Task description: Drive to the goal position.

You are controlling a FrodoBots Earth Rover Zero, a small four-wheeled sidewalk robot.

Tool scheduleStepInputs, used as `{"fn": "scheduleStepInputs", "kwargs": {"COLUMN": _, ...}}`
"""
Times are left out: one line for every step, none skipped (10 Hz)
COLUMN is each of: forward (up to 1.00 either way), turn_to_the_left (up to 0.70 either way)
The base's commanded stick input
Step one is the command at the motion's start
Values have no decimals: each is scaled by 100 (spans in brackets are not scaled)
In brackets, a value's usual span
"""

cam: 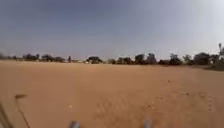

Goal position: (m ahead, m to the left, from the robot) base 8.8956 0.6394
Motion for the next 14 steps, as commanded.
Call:
{"fn": "scheduleStepInputs", "kwargs": {"forward": 70, "turn_to_the_left": 0}}
{"fn": "scheduleStepInputs", "kwargs": {"forward": 70, "turn_to_the_left": 0}}
{"fn": "scheduleStepInputs", "kwargs": {"forward": 70, "turn_to_the_left": 0}}
{"fn": "scheduleStepInputs", "kwargs": {"forward": 70, "turn_to_the_left": 0}}
{"fn": "scheduleStepInputs", "kwargs": {"forward": 70, "turn_to_the_left": 0}}
{"fn": "scheduleStepInputs", "kwargs": {"forward": 70, "turn_to_the_left": 0}}
{"fn": "scheduleStepInputs", "kwargs": {"forward": 70, "turn_to_the_left": 0}}
{"fn": "scheduleStepInputs", "kwargs": {"forward": 70, "turn_to_the_left": 0}}
{"fn": "scheduleStepInputs", "kwargs": {"forward": 70, "turn_to_the_left": 0}}
{"fn": "scheduleStepInputs", "kwargs": {"forward": 70, "turn_to_the_left": 0}}
{"fn": "scheduleStepInputs", "kwargs": {"forward": 70, "turn_to_the_left": 0}}
{"fn": "scheduleStepInputs", "kwargs": {"forward": 70, "turn_to_the_left": 0}}
{"fn": "scheduleStepInputs", "kwargs": {"forward": 70, "turn_to_the_left": 0}}
{"fn": "scheduleStepInputs", "kwargs": {"forward": 70, "turn_to_the_left": 0}}
